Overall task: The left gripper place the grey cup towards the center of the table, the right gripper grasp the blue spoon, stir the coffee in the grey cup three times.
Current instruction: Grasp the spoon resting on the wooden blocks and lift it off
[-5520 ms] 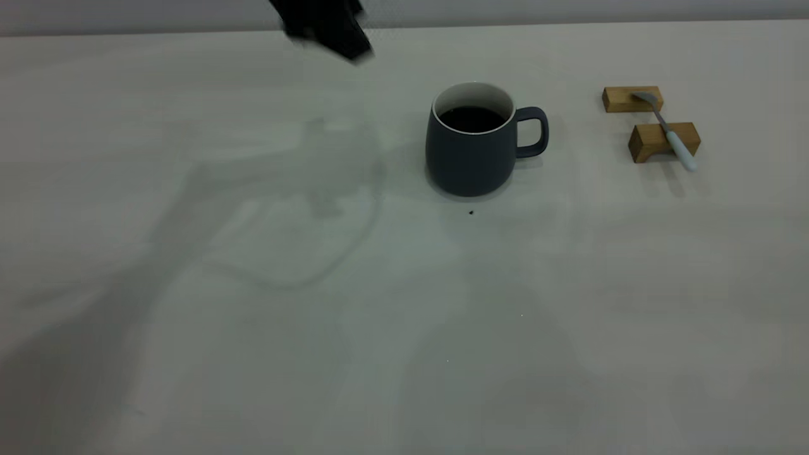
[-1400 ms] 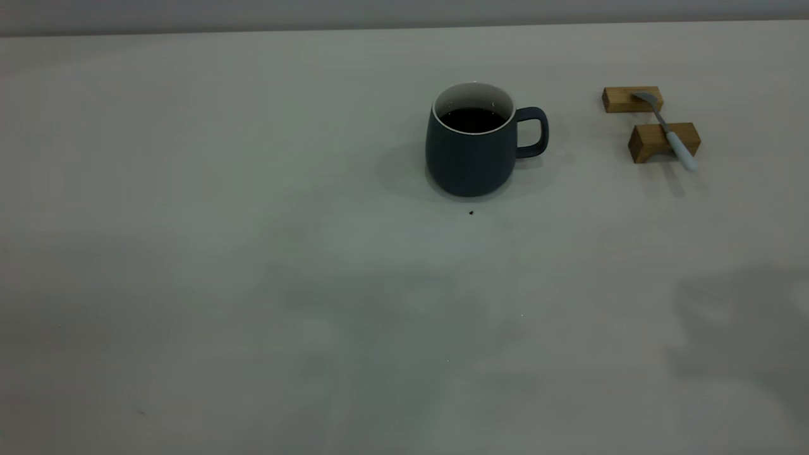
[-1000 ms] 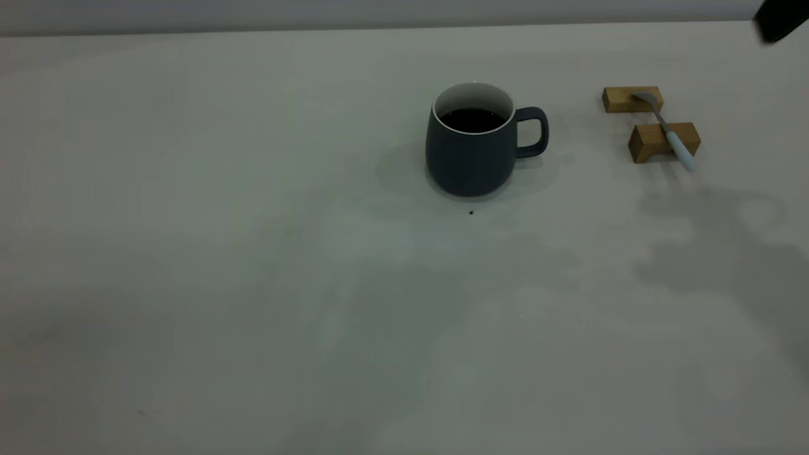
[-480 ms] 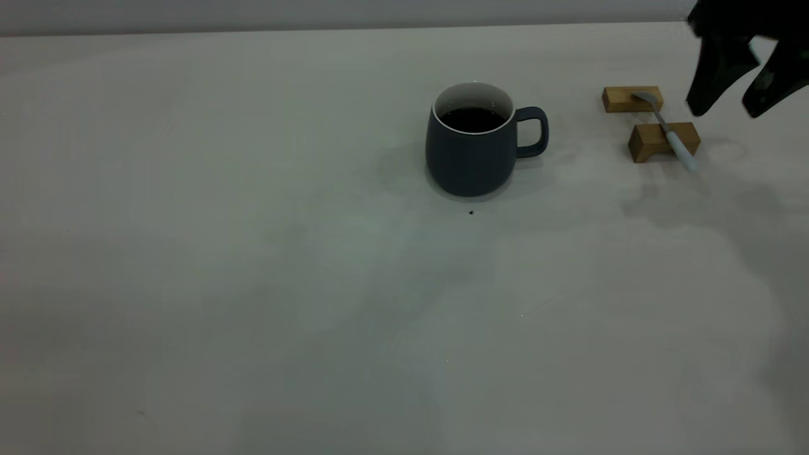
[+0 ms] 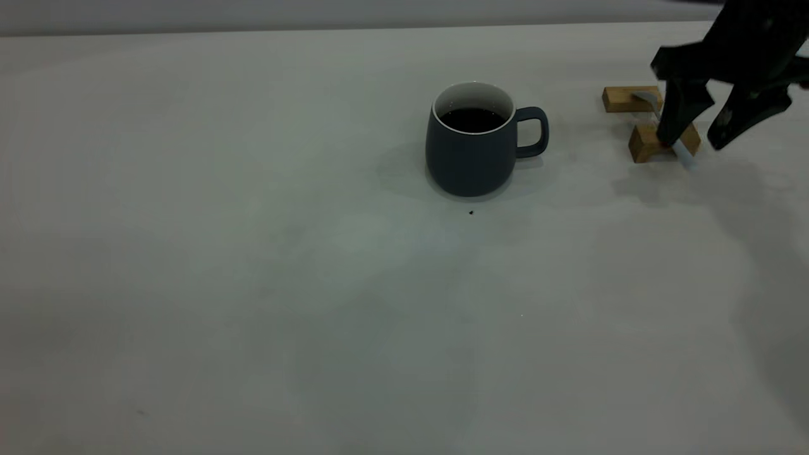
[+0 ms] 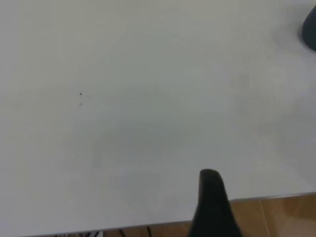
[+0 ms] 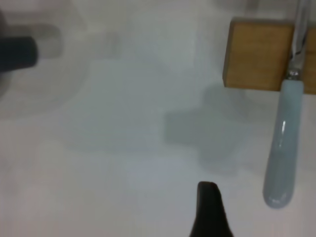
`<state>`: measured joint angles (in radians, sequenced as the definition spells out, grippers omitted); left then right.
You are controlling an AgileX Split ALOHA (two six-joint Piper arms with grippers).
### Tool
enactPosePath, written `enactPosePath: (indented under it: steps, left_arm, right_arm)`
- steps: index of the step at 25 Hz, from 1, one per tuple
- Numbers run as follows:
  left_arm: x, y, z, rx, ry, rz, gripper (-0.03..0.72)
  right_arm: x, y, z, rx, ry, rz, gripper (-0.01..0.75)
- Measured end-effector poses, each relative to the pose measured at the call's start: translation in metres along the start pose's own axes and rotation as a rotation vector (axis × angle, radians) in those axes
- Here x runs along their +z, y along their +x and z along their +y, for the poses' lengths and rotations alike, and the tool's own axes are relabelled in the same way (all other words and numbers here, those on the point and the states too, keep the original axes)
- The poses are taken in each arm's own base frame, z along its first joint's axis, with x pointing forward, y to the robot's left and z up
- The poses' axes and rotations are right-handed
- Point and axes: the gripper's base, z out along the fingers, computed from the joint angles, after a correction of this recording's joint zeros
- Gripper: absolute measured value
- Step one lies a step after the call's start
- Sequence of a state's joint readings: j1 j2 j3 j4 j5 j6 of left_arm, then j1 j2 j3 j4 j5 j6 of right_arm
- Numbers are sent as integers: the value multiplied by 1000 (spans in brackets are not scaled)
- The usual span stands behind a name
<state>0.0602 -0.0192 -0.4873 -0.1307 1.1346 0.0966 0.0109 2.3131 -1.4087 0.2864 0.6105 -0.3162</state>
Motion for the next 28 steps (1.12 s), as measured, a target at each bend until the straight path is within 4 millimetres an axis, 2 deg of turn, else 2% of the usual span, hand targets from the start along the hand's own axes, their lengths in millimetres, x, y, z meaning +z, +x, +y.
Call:
enactPosePath:
  steps: [7, 17, 22, 25, 28]
  left_arm:
    - [0, 0, 0, 0, 0, 0, 585]
    - [0, 0, 0, 0, 0, 0, 585]
    - [0, 0, 0, 0, 0, 0, 585]
    - [0, 0, 0, 0, 0, 0, 585]
    - [0, 0, 0, 0, 0, 0, 585]
  right_arm:
    - [16, -7, -4, 2, 11, -25, 580]
    - [42, -1, -9, 9, 23, -9, 580]
    - [47, -1, -11, 11, 31, -23, 580]
    - [48, -1, -11, 11, 33, -29, 555]
    - [48, -1, -11, 13, 32, -27, 479]
